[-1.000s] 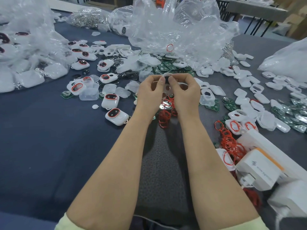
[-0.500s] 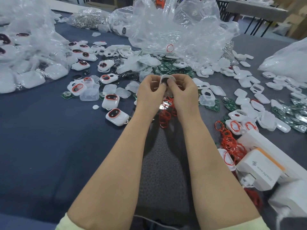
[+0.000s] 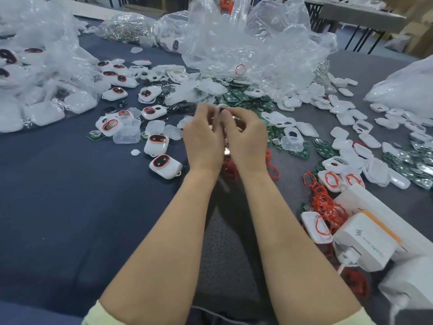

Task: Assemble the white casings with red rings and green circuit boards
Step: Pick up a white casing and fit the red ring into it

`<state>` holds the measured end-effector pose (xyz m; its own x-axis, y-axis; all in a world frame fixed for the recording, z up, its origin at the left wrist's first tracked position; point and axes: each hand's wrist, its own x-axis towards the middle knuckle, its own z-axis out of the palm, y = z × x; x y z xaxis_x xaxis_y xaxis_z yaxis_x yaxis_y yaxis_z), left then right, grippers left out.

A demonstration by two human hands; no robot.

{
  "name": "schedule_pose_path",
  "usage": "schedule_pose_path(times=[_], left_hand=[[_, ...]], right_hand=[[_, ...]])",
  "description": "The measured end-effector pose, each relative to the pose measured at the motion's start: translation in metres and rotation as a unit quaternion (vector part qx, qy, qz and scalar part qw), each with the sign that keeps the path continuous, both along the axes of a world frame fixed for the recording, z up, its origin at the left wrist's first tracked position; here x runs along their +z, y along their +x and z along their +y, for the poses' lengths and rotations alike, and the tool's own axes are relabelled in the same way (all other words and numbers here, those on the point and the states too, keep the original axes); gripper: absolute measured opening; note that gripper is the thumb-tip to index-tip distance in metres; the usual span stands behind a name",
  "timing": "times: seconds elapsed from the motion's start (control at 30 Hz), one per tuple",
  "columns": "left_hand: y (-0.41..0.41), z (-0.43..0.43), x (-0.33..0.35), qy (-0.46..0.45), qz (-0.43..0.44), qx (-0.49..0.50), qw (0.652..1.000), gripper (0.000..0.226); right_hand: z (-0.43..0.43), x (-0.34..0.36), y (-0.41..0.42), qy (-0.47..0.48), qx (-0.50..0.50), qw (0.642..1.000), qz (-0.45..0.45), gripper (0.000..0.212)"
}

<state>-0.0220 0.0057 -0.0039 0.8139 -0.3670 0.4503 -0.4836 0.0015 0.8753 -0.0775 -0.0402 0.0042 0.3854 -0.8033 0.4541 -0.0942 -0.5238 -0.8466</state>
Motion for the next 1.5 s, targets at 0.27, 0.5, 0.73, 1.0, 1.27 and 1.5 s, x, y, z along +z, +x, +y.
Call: schedule_pose_path(times=[0.27, 0.5, 0.73, 1.0, 1.27, 1.5], left_hand=[[-0.008, -0.007, 0.006, -0.026, 0.072, -0.121, 0.99, 0.038], [-0.002, 0.0, 0.008, -0.072, 0.131, -0.051, 0.987, 0.018], [-0.008, -0.007, 0.006, -0.02, 0.139, -0.181, 0.973, 0.025], [0.014, 0.001, 0.006, -0.097, 0.272, -0.09, 0.953, 0.002], [0.041, 0.014, 0.011, -0.236, 0.287, 0.113, 0.922, 0.019], [0.04, 0.013, 0.013, -0.303, 0.337, 0.098, 0.886, 0.014]], right_hand=[[-0.027, 0.001, -0.013, 0.45, 0.129, 0.826, -0.315, 0.017], [-0.025, 0.005, -0.014, 0.478, 0.152, 0.803, -0.321, 0.012], [-0.014, 0.002, -0.008, 0.063, -0.017, 0.998, -0.015, 0.021], [-0.012, 0.016, -0.013, 0.095, 0.09, 0.991, 0.015, 0.023], [0.009, 0.012, -0.004, -0.08, 0.133, 0.961, 0.228, 0.013], [0.018, -0.005, 0.012, -0.204, 0.098, 0.899, 0.376, 0.025]])
